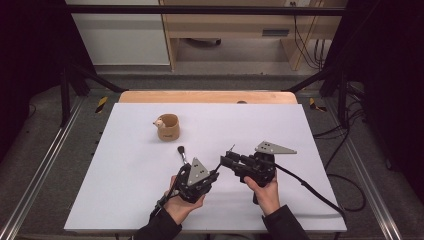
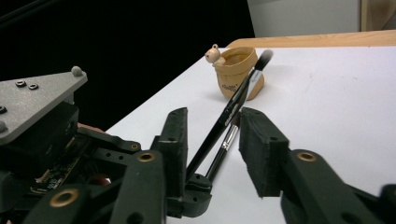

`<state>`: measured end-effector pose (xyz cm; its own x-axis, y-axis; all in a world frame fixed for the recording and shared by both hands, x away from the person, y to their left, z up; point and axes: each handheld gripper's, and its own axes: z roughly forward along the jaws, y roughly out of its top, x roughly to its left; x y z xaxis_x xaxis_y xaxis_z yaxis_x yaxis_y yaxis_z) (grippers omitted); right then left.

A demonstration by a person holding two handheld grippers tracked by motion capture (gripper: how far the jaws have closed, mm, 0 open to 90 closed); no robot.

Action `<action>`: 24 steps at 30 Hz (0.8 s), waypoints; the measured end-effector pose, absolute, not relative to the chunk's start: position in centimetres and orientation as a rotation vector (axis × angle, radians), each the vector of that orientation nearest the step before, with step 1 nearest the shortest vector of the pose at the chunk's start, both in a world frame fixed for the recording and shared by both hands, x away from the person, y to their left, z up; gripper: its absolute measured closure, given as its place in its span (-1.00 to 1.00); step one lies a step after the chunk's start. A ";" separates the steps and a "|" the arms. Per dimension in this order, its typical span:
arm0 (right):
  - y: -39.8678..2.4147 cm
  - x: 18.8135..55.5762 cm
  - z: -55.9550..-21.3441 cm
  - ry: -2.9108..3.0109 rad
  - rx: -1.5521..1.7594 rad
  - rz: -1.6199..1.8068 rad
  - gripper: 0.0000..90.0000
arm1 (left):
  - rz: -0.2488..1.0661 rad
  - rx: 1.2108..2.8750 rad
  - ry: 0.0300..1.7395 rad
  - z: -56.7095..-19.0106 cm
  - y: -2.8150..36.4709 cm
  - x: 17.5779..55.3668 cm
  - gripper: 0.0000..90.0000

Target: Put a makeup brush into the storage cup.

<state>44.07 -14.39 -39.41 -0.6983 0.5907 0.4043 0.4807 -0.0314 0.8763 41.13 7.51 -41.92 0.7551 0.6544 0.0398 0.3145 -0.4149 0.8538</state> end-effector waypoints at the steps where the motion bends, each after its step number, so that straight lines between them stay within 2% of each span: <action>1: -14.4 44.1 -39.4 2.122 1.175 1.852 0.48 | 0.463 2.023 0.731 -42.0 7.5 41.1 0.88; 9: -14.8 44.1 -39.3 2.119 1.191 1.872 0.72 | 0.458 2.021 0.721 -42.0 7.3 40.9 0.88; 24: -14.9 44.0 -39.3 2.152 1.165 1.919 0.85 | 0.457 2.032 0.718 -42.4 7.0 40.8 0.87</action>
<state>43.99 -14.87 -39.32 -0.7190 0.5378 0.4403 0.4987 -0.0421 0.8657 40.81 7.02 -42.42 0.7625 0.6457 0.0409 0.3112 -0.4214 0.8518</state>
